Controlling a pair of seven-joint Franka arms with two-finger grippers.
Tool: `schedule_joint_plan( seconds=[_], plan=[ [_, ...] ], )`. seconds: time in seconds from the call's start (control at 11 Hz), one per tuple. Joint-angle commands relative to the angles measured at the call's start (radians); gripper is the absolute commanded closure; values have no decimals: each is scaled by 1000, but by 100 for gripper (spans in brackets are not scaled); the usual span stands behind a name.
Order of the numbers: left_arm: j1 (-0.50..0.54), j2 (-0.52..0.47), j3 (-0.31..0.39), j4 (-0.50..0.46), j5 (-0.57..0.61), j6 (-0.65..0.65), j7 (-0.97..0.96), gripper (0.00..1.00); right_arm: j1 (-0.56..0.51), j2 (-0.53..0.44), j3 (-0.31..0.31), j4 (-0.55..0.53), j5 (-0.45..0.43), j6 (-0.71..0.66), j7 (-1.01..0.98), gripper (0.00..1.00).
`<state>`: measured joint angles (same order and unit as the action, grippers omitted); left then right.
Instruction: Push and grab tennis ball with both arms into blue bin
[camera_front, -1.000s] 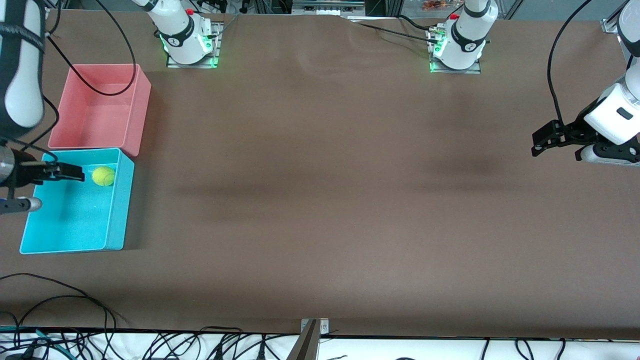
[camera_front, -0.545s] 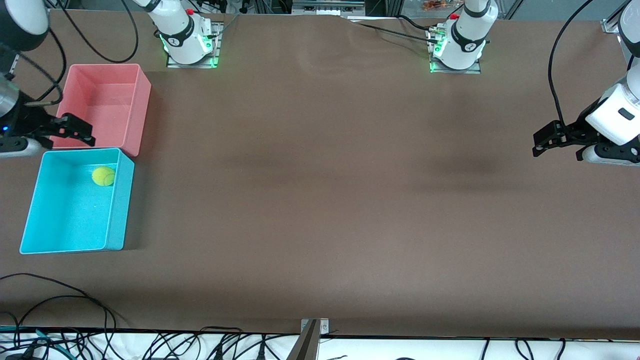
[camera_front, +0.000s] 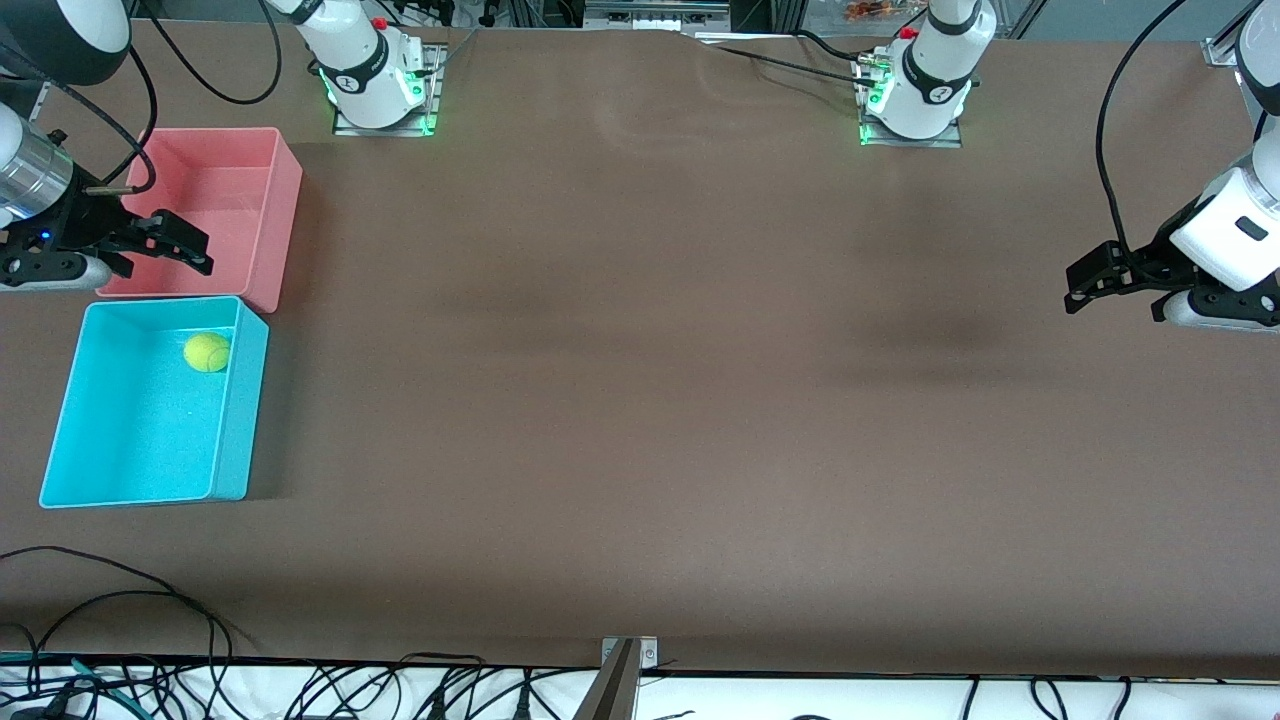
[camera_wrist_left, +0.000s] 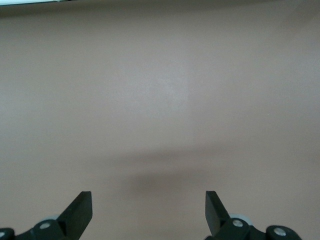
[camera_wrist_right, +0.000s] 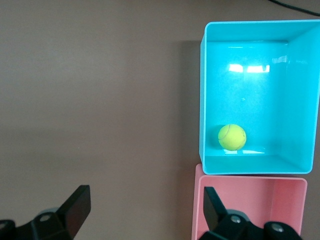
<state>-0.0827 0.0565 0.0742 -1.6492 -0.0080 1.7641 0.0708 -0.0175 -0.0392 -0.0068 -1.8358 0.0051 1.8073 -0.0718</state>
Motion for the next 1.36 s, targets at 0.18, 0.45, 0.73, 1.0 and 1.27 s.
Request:
schedule_joint_plan(
  seconds=[0.18, 0.45, 0.73, 1.0, 1.27],
  plan=[
    [9, -6, -7, 0, 11, -8, -6, 0, -58, 48, 50, 107, -8, -71, 7, 0],
    [12, -6, -8, 0, 11, -8, -5, 0, -58, 48, 48, 121, -10, -83, 3, 0],
    [14, -4, -8, -1, 11, -8, -5, 0, -58, 48, 47, 139, -5, -117, 6, 0],
    [14, -4, -8, -1, 10, -8, -5, 0, -52, 50, 51, 139, -8, -118, 4, 0],
    [14, -4, -7, -1, 11, -8, -5, 0, -52, 50, 51, 139, -11, -123, 4, 0]
  ],
)
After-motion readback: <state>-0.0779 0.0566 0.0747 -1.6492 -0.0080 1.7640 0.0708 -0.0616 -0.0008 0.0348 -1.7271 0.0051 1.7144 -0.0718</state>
